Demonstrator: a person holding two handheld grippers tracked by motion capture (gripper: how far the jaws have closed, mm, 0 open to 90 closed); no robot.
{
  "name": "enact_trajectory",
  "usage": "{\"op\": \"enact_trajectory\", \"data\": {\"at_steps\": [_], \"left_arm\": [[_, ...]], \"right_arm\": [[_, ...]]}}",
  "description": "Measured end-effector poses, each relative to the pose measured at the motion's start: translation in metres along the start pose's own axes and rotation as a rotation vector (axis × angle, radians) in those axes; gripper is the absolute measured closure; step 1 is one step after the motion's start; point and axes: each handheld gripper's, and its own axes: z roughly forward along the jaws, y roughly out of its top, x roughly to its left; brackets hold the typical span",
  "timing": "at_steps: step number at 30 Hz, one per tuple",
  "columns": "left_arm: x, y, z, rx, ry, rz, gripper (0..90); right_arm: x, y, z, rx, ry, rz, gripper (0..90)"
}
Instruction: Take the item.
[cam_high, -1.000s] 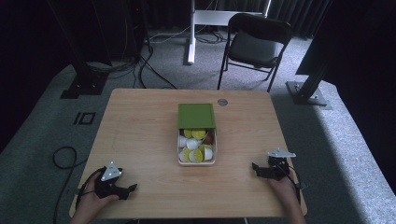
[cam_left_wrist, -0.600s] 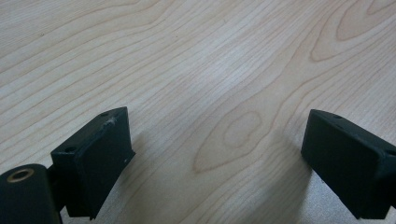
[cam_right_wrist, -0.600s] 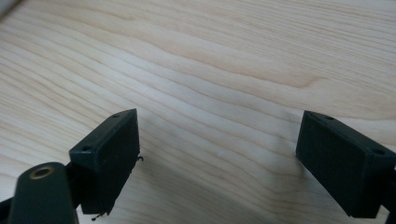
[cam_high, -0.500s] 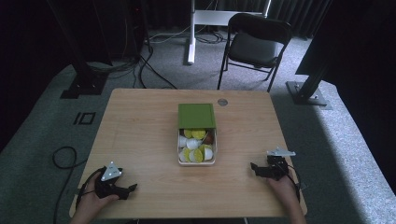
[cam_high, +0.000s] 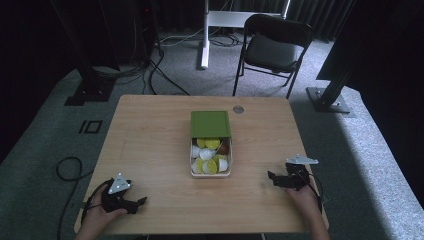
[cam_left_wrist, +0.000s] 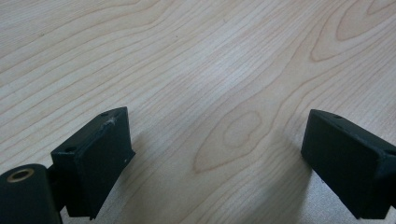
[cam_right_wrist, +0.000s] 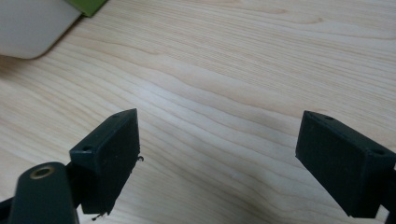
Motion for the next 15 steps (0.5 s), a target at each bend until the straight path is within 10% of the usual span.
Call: {"op": "enact_trajectory", "data": {"at_steps": [15], "left_arm": [[0.000, 0.000, 0.000, 0.000, 0.000, 0.001, 9.6]], "right_arm": [[0.020, 0.031, -0.020, -0.064, 0.042, -0.055, 14.4]]}}
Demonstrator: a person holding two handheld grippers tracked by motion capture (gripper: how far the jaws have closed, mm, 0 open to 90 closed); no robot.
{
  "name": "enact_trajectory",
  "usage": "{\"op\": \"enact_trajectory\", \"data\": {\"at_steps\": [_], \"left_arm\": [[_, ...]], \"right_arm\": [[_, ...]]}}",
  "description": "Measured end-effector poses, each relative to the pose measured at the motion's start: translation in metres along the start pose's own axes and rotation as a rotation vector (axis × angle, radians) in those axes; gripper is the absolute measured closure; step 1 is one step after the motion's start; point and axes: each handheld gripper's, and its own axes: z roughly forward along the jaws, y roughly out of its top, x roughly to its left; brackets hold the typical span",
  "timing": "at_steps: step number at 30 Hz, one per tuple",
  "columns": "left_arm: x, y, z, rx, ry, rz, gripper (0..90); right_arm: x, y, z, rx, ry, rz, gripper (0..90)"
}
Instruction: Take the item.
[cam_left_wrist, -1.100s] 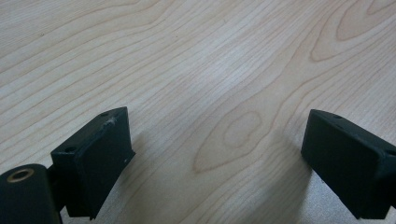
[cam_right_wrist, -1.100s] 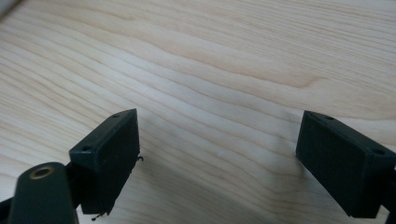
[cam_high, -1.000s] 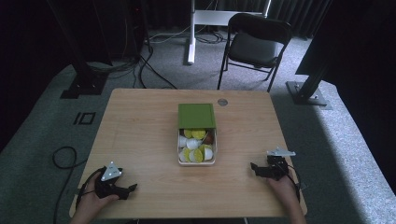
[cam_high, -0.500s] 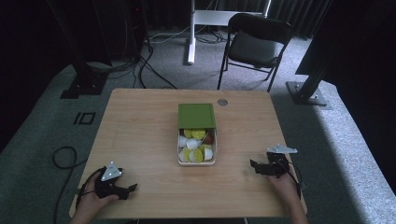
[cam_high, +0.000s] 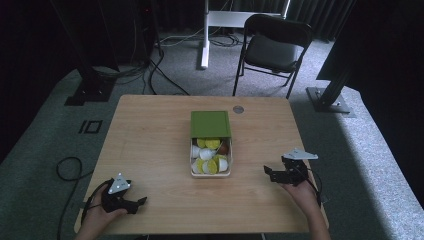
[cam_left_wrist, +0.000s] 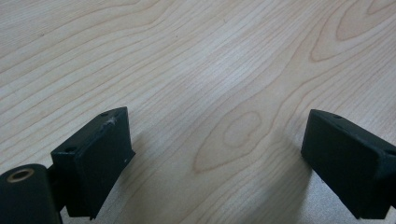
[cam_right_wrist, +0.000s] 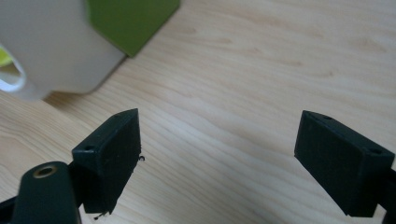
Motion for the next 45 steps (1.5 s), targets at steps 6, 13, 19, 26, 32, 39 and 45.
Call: {"op": "enact_trajectory", "data": {"at_steps": [6, 13, 19, 26, 32, 39, 45], "left_arm": [[0.000, 0.000, 0.000, 0.000, 0.000, 0.000, 9.6], [0.000, 0.000, 0.000, 0.000, 0.000, -0.001, 9.6], [0.000, 0.000, 0.000, 0.000, 0.000, 0.000, 9.6], [0.000, 0.000, 0.000, -0.002, 0.000, -0.002, 9.6], [0.000, 0.000, 0.000, 0.000, 0.000, 0.002, 9.6], [0.000, 0.000, 0.000, -0.001, 0.001, 0.000, 9.6], [0.000, 0.000, 0.000, -0.002, 0.001, -0.001, 9.6]], "right_arm": [[0.012, 0.016, -0.008, -0.049, 0.031, -0.046, 15.2], [0.026, 0.033, -0.011, -0.075, 0.051, -0.087, 15.2], [0.039, 0.048, -0.011, -0.089, 0.084, -0.116, 15.2], [0.053, 0.061, -0.006, -0.095, 0.128, -0.146, 15.2], [0.066, 0.068, 0.001, -0.093, 0.166, -0.160, 15.2], [0.082, 0.073, 0.011, -0.086, 0.194, -0.187, 15.2], [0.095, 0.077, 0.019, -0.082, 0.226, -0.203, 15.2]]}}
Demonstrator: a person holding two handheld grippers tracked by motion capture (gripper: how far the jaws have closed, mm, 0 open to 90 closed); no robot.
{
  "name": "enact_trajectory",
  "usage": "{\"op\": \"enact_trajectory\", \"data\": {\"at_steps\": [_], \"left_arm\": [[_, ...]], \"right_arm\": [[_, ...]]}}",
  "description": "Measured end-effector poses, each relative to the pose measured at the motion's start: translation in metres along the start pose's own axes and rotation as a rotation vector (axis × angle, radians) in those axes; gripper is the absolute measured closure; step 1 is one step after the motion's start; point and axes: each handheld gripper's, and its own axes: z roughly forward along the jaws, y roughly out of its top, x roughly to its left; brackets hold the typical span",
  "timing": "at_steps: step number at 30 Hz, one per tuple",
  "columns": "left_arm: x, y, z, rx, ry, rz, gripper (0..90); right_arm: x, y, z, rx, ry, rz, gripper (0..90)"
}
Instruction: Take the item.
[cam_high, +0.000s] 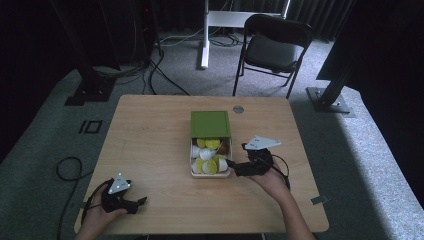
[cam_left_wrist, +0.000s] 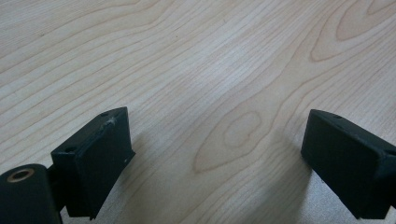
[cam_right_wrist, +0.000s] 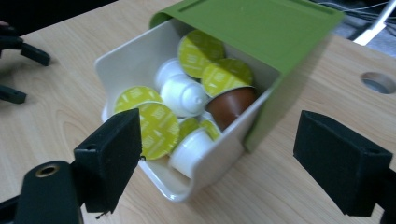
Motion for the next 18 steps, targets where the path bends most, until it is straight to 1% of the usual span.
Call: {"op": "enact_trajectory", "data": {"at_steps": [10, 12, 17, 18], "left_arm": [[0.000, 0.000, 0.000, 0.000, 0.000, 0.000, 9.6], [0.000, 0.000, 0.000, 0.000, 0.000, 0.000, 9.6], [0.000, 0.000, 0.000, 0.000, 0.000, 0.000, 9.6], [0.000, 0.000, 0.000, 0.000, 0.000, 0.001, 9.6]], "right_arm": [[0.020, 0.005, 0.020, 0.017, 0.054, -0.028, 15.2], [0.025, 0.005, 0.025, 0.025, 0.064, -0.040, 15.2], [0.036, 0.005, 0.036, 0.056, 0.092, -0.046, 15.2], [0.039, 0.005, 0.038, 0.055, 0.096, -0.048, 15.2]]}}
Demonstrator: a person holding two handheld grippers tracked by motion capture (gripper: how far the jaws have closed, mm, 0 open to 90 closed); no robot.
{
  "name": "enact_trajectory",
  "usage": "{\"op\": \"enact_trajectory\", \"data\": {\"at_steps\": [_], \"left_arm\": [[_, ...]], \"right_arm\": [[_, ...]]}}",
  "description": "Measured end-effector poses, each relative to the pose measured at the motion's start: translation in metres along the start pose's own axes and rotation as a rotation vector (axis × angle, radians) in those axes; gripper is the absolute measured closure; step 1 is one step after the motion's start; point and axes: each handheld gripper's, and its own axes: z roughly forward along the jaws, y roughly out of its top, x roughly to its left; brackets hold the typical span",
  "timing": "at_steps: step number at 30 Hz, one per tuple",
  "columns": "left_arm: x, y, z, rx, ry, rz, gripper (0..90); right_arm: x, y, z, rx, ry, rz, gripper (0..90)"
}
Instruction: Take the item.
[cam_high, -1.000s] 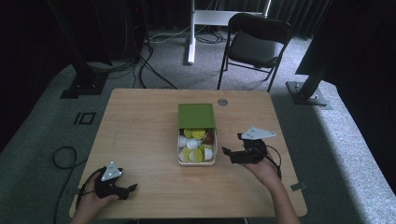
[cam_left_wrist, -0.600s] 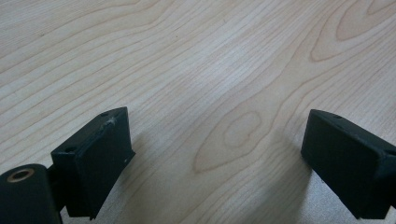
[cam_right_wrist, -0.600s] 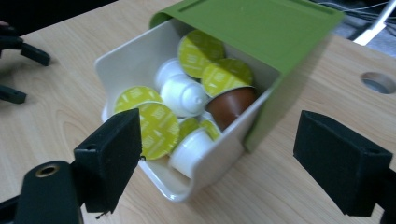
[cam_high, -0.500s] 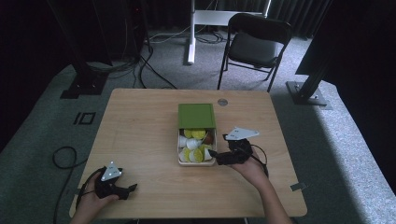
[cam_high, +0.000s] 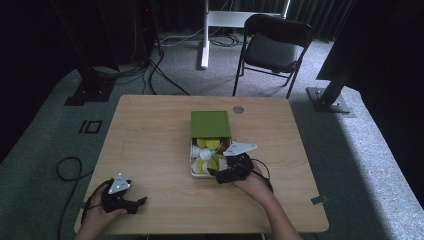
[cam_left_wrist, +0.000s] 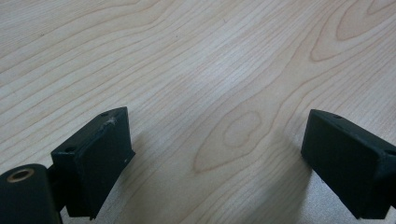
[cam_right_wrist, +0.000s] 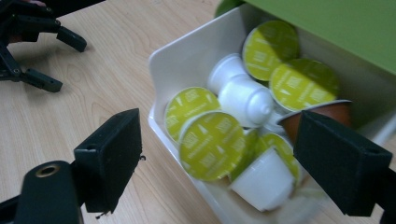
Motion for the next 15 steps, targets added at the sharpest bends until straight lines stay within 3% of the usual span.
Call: {"op": "enact_trajectory", "data": {"at_steps": [4, 6, 15], "left_arm": [[0.000, 0.000, 0.000, 0.000, 0.000, 0.000, 9.6], [0.000, 0.000, 0.000, 0.002, 0.000, 0.001, 9.6], [0.000, 0.000, 0.000, 0.002, -0.001, -0.001, 9.6]], "right_arm": [[0.008, 0.000, 0.011, 0.016, 0.009, 0.001, 17.8], [0.012, -0.001, 0.018, 0.035, -0.019, -0.005, 19.6], [0.020, -0.008, 0.036, 0.056, -0.057, 0.028, 22.7]]}}
